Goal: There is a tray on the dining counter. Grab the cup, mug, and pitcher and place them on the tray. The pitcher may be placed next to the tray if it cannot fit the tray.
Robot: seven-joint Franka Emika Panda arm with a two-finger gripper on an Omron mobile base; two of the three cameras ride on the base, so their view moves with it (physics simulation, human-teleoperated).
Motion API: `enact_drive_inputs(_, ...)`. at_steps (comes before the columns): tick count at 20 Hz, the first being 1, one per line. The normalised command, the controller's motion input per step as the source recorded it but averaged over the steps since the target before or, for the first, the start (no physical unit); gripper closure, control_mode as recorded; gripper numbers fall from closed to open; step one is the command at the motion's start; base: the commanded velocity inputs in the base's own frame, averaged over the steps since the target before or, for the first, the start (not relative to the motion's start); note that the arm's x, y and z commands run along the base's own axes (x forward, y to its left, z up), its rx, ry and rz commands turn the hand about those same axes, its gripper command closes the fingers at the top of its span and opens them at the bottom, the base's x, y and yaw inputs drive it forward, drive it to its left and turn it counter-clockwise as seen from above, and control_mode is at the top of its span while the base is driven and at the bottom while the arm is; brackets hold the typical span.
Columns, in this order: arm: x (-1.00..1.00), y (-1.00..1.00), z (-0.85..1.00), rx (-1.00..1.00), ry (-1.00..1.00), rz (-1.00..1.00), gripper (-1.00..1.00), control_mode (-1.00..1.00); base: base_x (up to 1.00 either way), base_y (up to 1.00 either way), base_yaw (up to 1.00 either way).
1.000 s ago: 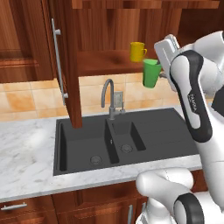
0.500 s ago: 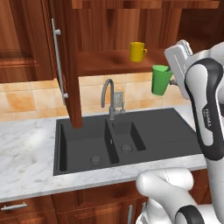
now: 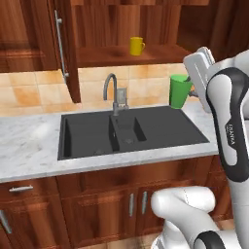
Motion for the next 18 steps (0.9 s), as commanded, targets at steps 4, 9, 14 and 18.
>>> enact_drive_inputs(4, 0.00, 0.00, 0.00, 0.00, 0.00, 0.00, 1.00, 1.00, -0.88, -0.02, -0.50)
enact_drive_inputs(9, 0.00, 0.00, 0.00, 0.00, 0.00, 0.00, 1.00, 1.00, -0.49, 0.00, -0.91)
enact_drive_inputs(14, 0.00, 0.00, 0.00, 0.00, 0.00, 0.00, 1.00, 1.00, -0.41, 0.01, -0.96)
enact_drive_inputs(18, 0.00, 0.00, 0.00, 0.00, 0.00, 0.00, 1.00, 1.00, -0.33, 0.03, -0.95)
